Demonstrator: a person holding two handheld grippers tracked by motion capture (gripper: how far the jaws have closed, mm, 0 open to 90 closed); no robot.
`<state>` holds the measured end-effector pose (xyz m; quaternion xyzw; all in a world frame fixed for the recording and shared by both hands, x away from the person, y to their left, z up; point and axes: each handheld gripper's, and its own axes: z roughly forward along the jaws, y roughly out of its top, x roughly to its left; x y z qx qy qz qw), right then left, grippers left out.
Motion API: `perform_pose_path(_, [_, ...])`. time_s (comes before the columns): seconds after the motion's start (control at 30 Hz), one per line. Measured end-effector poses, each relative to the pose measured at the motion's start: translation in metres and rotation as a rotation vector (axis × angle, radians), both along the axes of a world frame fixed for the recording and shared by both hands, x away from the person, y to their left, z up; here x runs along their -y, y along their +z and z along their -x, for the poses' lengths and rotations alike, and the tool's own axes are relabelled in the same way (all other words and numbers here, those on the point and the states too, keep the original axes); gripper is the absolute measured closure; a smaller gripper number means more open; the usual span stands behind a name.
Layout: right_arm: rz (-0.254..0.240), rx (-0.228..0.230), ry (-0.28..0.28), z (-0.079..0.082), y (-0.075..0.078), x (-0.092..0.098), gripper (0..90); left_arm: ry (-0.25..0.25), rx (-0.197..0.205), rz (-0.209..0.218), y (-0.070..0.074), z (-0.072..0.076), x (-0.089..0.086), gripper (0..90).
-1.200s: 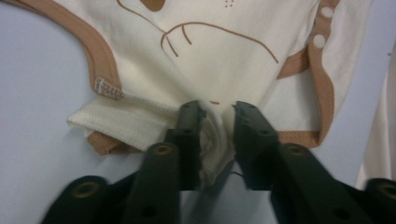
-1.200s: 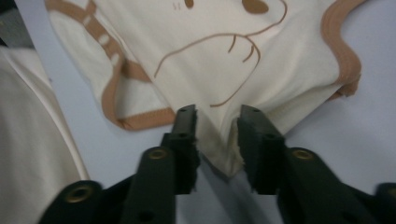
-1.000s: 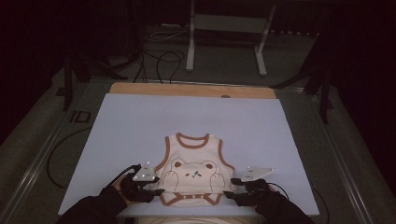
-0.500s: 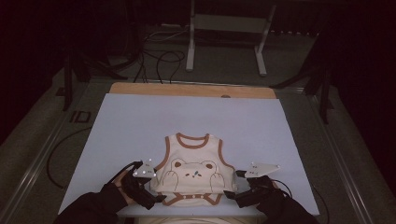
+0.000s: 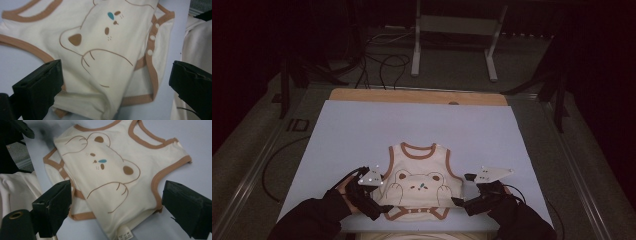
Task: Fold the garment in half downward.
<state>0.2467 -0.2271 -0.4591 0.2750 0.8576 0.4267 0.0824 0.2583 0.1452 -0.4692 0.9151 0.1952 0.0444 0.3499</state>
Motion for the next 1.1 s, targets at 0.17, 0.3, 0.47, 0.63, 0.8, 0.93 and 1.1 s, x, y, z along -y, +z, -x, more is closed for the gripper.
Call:
perform_pose_path(0.17, [-0.008, 0.022, -0.007, -0.006, 0.007, -0.001, 9.6, 0.001, 0.006, 0.001, 0.004, -0.005, 0.001, 0.0])
perform_pose_path(0.3, [-0.01, 0.046, -0.008, -0.012, 0.014, -0.002, 9.6, -0.008, 0.006, 0.001, 0.007, -0.01, 0.002, 0.0])
perform_pose_path(0.47, [-0.018, 0.062, -0.006, -0.021, 0.021, -0.003, 9.6, -0.019, 0.016, -0.015, 0.013, -0.016, 0.003, 0.0])
perform_pose_path(0.63, [-0.006, 0.081, -0.005, -0.034, 0.025, -0.007, 9.6, -0.017, 0.018, -0.011, 0.02, -0.027, 0.001, 0.0])
perform_pose_path(0.8, [-0.018, 0.082, 0.0, -0.043, 0.026, -0.01, 9.6, -0.015, 0.004, -0.016, 0.022, -0.035, 0.002, 0.0])
perform_pose_path(0.93, [-0.018, 0.077, 0.007, -0.051, 0.024, -0.013, 9.6, -0.029, 0.008, -0.02, 0.024, -0.042, 0.003, 0.0])
perform_pose_path(1.1, [-0.014, 0.072, 0.007, -0.059, 0.023, -0.016, 9.6, -0.029, 0.016, -0.006, 0.026, -0.053, 0.003, 0.0])
